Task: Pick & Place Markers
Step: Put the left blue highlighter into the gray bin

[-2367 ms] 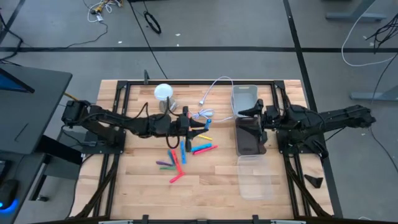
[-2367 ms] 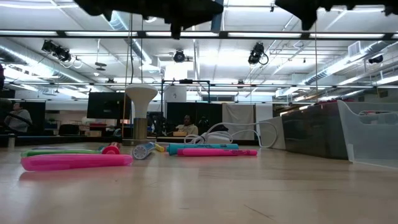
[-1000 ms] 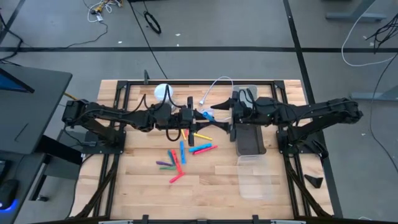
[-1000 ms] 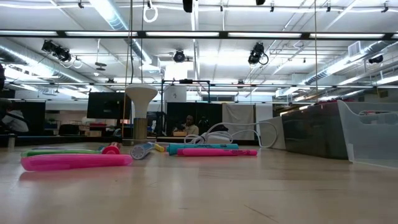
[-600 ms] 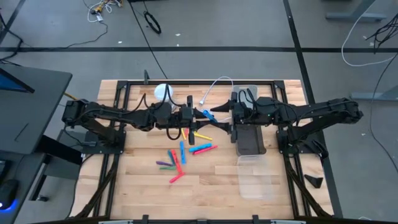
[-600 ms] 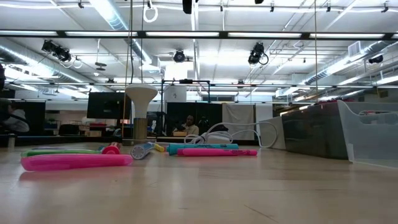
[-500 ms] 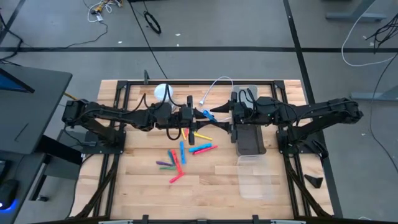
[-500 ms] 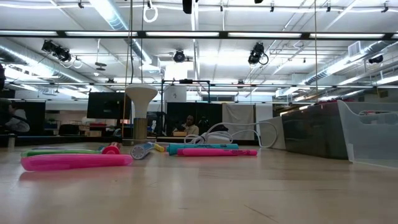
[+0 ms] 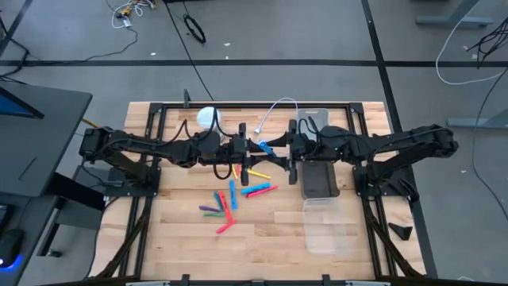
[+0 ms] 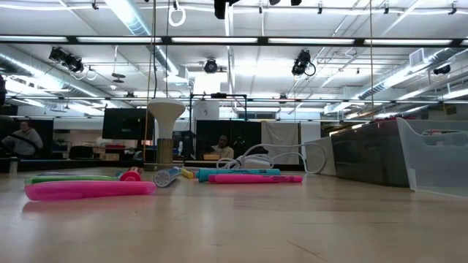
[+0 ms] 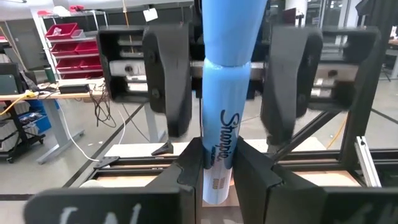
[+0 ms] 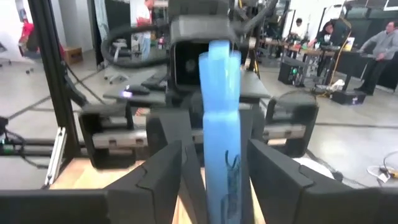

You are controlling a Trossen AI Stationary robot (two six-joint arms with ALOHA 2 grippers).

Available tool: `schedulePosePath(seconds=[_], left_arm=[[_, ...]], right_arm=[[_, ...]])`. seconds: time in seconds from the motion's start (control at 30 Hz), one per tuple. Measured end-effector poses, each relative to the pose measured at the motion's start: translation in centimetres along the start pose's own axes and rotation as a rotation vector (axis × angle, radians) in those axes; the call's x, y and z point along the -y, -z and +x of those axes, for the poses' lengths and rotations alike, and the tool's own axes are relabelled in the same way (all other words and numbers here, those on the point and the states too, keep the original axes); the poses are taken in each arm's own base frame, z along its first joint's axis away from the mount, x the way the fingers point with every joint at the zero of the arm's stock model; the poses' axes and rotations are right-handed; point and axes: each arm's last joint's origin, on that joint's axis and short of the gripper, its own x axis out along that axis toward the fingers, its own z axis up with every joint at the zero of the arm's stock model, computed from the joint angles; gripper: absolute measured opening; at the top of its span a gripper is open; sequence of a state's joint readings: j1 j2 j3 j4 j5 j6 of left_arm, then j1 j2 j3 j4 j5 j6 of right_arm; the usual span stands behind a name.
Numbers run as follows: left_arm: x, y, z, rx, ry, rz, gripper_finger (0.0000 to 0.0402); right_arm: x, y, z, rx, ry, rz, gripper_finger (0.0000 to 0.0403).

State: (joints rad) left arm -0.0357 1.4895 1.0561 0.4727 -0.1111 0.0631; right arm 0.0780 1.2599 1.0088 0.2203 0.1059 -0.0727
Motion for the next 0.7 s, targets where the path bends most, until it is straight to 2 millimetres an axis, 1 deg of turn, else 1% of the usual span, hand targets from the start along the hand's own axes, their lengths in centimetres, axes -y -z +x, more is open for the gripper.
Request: schedulePosePath(seconds=[0.2, 0.33, 0.47, 0.63, 0.67, 0.7], left_arm=[[0.0, 0.0, 0.0, 0.0, 0.0, 0.0, 0.0065], [0.0, -0.01, 0.0, 0.0, 0.0, 0.0, 0.0065], [0.0, -0.02, 0.0, 0.001, 0.0, 0.0, 0.0065], [-0.01, -0.03, -0.01, 0.001, -0.003, -0.009, 0.0066], [-0.02, -0.05, -0.01, 0.002, -0.004, -0.014, 0.007], [-0.02, -0.04, -0.01, 0.002, -0.004, -0.02, 0.0078]], right_arm=[[0.03, -0.14, -0.17, 0.004, 0.001, 0.002, 0.0184], [0.03, -0.12, -0.17, 0.002, 0.001, 0.001, 0.0169], [0.03, -0.13, -0.17, 0.002, 0.001, 0.002, 0.0132], [0.05, -0.13, -0.18, 0.001, 0.006, 0.0, 0.0063], [0.05, -0.14, -0.18, 0.002, 0.007, 0.0, 0.0051], [0.05, -0.14, -0.19, 0.002, 0.007, 0.002, 0.0049]])
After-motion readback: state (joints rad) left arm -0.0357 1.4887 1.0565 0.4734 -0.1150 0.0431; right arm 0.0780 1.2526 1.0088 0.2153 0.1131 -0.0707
